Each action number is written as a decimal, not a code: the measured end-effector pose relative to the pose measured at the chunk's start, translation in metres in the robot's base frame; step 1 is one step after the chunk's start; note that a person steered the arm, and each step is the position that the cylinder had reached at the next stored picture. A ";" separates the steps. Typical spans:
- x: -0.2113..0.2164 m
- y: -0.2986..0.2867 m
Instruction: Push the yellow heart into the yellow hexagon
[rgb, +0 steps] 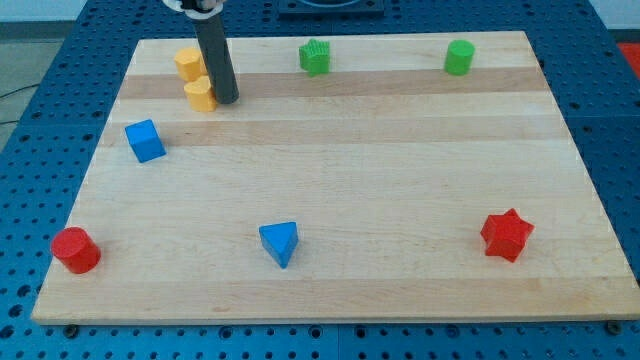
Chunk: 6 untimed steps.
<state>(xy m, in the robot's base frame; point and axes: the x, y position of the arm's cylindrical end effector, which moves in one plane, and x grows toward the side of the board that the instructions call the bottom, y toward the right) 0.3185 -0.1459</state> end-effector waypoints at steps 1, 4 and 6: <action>0.071 -0.001; -0.006 -0.034; -0.008 0.008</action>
